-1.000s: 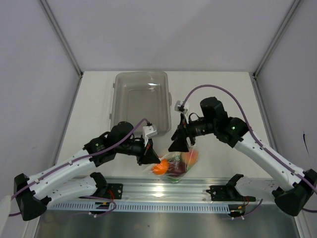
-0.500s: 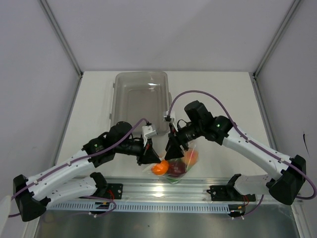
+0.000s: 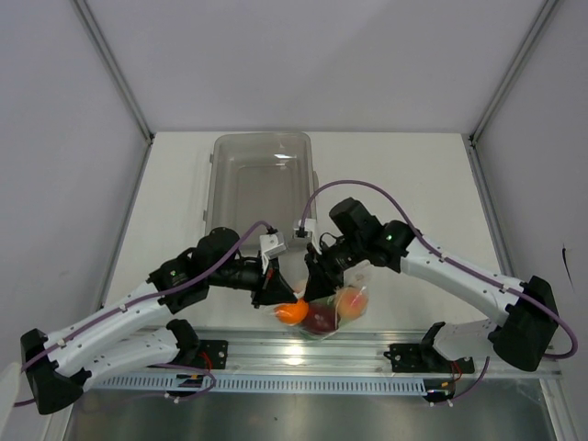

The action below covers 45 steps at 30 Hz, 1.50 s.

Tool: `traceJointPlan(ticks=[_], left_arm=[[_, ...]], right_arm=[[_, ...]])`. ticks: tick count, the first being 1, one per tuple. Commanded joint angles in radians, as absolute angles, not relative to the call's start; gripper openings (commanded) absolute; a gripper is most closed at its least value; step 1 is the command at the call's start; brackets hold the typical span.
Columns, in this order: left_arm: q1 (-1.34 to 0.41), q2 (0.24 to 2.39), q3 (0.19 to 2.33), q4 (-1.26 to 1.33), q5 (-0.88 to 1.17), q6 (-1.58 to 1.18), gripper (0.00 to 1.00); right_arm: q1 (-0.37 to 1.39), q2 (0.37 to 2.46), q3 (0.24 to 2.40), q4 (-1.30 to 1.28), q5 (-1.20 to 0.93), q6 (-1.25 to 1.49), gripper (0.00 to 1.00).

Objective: Place the food in the zip-top bag and seal the zipper
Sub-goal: Place the zipper food storage bag at the center of the board.

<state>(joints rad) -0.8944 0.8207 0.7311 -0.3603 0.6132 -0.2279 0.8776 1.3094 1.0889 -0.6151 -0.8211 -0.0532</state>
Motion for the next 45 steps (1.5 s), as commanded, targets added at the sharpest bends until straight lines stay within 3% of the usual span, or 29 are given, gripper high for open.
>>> traceJointPlan(ticks=[1,3,4,14,25,27,28,30,31,41,45], left_arm=[[-0.893,0.799,0.733,-0.307,0.615,-0.227,0.01],[-0.891,0.801,0.736,-0.308,0.612,-0.227,0.01],[-0.893,0.801,0.739,-0.313,0.609,-0.229,0.01],[-0.891,0.739,0.741,-0.442,0.396,-0.238,0.02],[-0.891,0.627,0.721,-0.558,0.196,-0.284,0.09],[-0.891,0.629,0.724,-0.542,0.209,-0.285,0.25],[-0.891,0.633,0.724,-0.534,0.218,-0.282,0.45],[-0.891,0.634,0.724,-0.508,0.244,-0.279,0.68],[-0.891,0.627,0.721,-0.497,0.245,-0.282,0.99],[-0.891,0.609,0.707,-0.448,0.261,-0.272,0.99],[-0.891,0.601,0.692,-0.445,0.276,-0.278,1.0]], right_arm=[[0.894,1.296,1.065,-0.58,-0.796,-0.034,0.18],[0.894,1.276,1.051,-0.554,-0.782,-0.008,0.01],[0.894,1.27,1.046,-0.546,-0.753,-0.005,0.0],[0.882,1.071,0.897,-0.459,-0.333,0.244,0.0],[0.87,0.931,0.848,-0.52,-0.196,0.318,0.0],[0.87,0.934,0.85,-0.522,-0.193,0.327,0.0],[0.87,0.936,0.85,-0.523,-0.181,0.327,0.0],[0.87,0.927,0.85,-0.528,-0.172,0.334,0.0],[0.871,0.917,0.85,-0.531,-0.163,0.337,0.0],[0.75,0.868,0.899,-0.617,0.042,0.376,0.0],[0.564,0.844,0.882,-0.601,0.055,0.423,0.0]])
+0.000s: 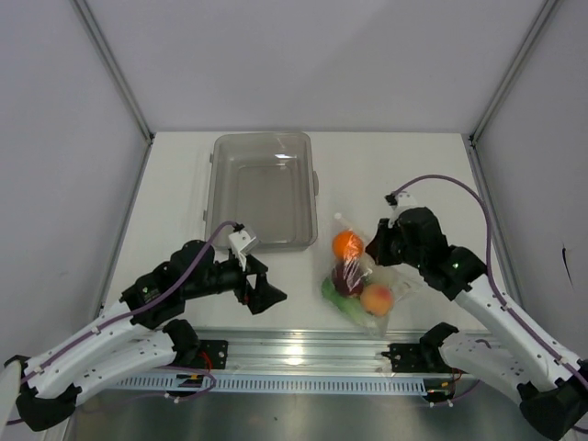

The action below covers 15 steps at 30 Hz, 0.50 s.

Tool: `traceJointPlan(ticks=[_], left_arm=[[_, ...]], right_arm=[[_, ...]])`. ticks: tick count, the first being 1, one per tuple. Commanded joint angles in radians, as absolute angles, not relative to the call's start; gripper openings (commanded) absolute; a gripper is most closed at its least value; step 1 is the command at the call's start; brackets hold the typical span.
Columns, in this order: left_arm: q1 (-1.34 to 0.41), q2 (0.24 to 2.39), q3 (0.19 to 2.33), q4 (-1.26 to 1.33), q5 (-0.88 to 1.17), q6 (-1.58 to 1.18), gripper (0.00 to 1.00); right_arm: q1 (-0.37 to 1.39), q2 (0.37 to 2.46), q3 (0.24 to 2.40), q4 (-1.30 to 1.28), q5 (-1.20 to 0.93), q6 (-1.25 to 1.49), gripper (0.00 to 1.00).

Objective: Place the food in the zip-top bag and seal the zipper
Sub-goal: Place the zipper food storage bag at the center of the board.

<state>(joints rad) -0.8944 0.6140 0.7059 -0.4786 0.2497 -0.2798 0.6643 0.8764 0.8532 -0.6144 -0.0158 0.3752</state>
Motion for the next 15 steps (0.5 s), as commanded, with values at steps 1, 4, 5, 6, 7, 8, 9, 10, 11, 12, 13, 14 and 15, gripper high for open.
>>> traceJointPlan(ticks=[1,4,5,6,7,8,9,10,11,12,13,14,15], left_arm=[[-0.891,0.6,0.689,-0.442,0.281,-0.281,1.0],[-0.893,0.594,0.669,-0.42,0.284,-0.313,0.99],[-0.891,0.592,0.649,-0.41,0.287,-0.325,0.99],[-0.891,0.581,0.64,-0.397,0.291,-0.353,0.99],[-0.893,0.577,0.631,-0.387,0.296,-0.363,1.0],[-0.893,0.572,0.605,-0.368,0.304,-0.374,1.0],[-0.893,0.559,0.601,-0.362,0.304,-0.399,1.0],[-0.891,0.551,0.592,-0.356,0.304,-0.408,1.0],[-0.891,0.543,0.58,-0.351,0.304,-0.426,0.99],[-0.891,0.526,0.575,-0.345,0.305,-0.436,1.0],[-0.893,0.519,0.572,-0.342,0.307,-0.442,1.0],[-0.893,0.511,0.565,-0.342,0.308,-0.448,0.99],[-0.891,0.503,0.563,-0.342,0.313,-0.459,1.0]], right_arm=[[0.528,0.847,0.884,-0.594,0.057,0.446,0.0],[0.408,0.889,0.879,-0.517,0.043,0.44,0.0],[0.385,0.916,0.88,-0.496,0.043,0.434,0.0],[0.361,0.943,0.887,-0.473,0.025,0.425,0.0],[0.313,0.972,0.893,-0.436,0.023,0.423,0.0],[0.293,1.029,0.903,-0.414,0.021,0.419,0.0],[0.272,1.057,0.907,-0.364,0.014,0.414,0.0],[0.229,1.084,0.911,-0.338,0.02,0.411,0.0],[0.209,1.144,0.917,-0.315,0.029,0.399,0.0],[0.184,1.178,0.926,-0.28,0.034,0.393,0.0],[0.16,1.21,0.939,-0.266,0.032,0.39,0.0],[0.099,1.241,0.948,-0.255,0.026,0.387,0.0],[0.071,1.29,0.959,-0.208,0.015,0.382,0.0]])
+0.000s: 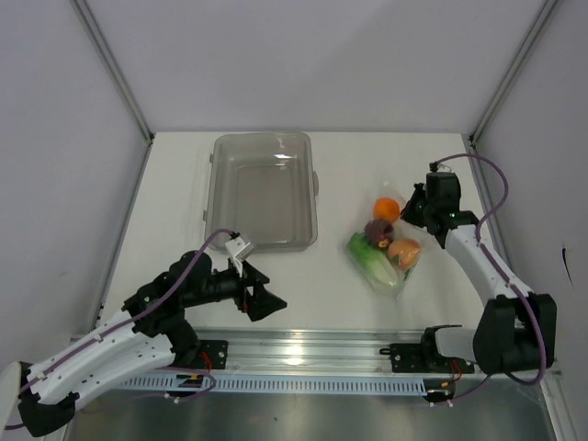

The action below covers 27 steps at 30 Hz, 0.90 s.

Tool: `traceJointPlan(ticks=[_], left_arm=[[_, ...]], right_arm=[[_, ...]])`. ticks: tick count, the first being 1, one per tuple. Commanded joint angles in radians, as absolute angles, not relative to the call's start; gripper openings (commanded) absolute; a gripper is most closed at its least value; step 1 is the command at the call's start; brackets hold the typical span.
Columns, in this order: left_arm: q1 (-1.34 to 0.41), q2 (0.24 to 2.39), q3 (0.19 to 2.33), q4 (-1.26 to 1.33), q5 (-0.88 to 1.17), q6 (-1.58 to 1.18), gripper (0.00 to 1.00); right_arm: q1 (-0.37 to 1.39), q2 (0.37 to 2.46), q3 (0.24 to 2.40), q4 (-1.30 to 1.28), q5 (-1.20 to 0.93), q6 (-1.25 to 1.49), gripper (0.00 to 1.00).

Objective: Place the food in the zip-top bag and seal the zipper
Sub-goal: Place the zipper food storage bag at the center of the board, then reset both arms

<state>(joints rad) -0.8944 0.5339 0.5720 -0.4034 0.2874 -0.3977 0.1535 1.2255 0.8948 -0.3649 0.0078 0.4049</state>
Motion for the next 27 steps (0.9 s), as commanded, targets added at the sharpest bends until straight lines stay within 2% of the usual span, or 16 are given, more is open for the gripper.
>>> traceJointPlan(ticks=[1,5,6,7,8,12,13,14,17,22,27], left_arm=[[-0.893,0.489,0.561,-0.342,0.314,-0.462,1.0],[-0.893,0.465,0.561,-0.359,0.316,-0.477,0.99],[-0.893,0.462,0.561,-0.359,0.321,-0.485,1.0],[-0.893,0.46,0.558,-0.357,0.324,-0.486,0.99],[-0.893,0.459,0.555,-0.357,0.324,-0.491,0.99],[-0.893,0.456,0.545,-0.351,0.319,-0.499,0.99],[-0.893,0.454,0.538,-0.347,0.318,-0.502,1.0],[-0.893,0.454,0.534,-0.347,0.311,-0.508,0.99],[-0.893,0.456,0.531,-0.345,0.285,-0.525,1.0],[-0.891,0.457,0.502,-0.333,0.238,-0.577,0.99],[-0.891,0.457,0.465,-0.293,0.244,-0.609,0.99]], right_arm=[[0.039,1.313,0.962,-0.189,-0.021,0.382,0.0],[-0.09,1.433,1.029,-0.193,-0.069,0.387,0.0],[-0.116,1.465,1.057,-0.205,-0.077,0.382,0.07],[-0.124,1.476,1.069,-0.212,-0.083,0.376,0.15],[-0.129,1.483,1.08,-0.219,-0.083,0.371,0.32],[-0.126,1.453,1.124,-0.3,-0.039,0.356,0.54],[-0.124,1.431,1.132,-0.316,-0.023,0.363,0.64],[-0.12,1.411,1.137,-0.355,0.0,0.367,0.94],[-0.08,1.323,1.155,-0.463,0.049,0.377,0.99],[0.104,1.191,1.129,-0.641,0.216,0.454,0.99],[0.28,1.062,1.043,-0.827,0.275,0.59,0.99]])
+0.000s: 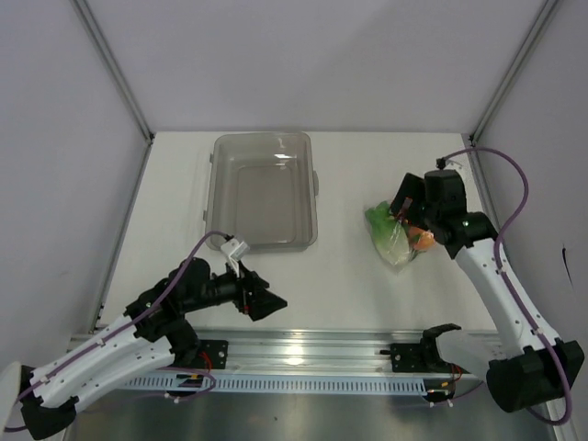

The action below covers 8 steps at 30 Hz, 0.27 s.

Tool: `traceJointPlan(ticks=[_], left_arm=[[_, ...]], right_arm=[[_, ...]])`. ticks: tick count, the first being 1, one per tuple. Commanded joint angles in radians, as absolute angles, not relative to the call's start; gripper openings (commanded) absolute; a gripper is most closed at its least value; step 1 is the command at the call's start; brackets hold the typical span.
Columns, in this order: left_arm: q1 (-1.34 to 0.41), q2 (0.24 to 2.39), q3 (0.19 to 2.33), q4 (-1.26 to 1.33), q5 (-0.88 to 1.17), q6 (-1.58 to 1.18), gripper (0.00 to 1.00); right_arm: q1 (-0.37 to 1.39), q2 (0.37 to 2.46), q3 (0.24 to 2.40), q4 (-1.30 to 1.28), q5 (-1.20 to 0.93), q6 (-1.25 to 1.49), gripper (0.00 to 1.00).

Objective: Place the food in the zip-top bag and seal the zipper
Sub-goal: Reset both arms

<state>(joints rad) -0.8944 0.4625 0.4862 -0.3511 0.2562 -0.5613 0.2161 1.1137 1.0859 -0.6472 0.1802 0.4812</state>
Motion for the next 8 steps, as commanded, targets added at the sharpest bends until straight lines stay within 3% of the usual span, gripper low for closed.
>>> traceJointPlan(ticks=[1,8], left_arm=[[-0.891,0.456,0.459,-0.287,0.244,-0.621,0.99],[-0.891,0.416,0.364,-0.164,0.297,-0.698,0.99]], right_arm=[[0.328,1.037,1.028,-0.839,0.252,0.607,0.99],[0.465,0.733,0.864,-0.848,0.197,0.716,0.99]])
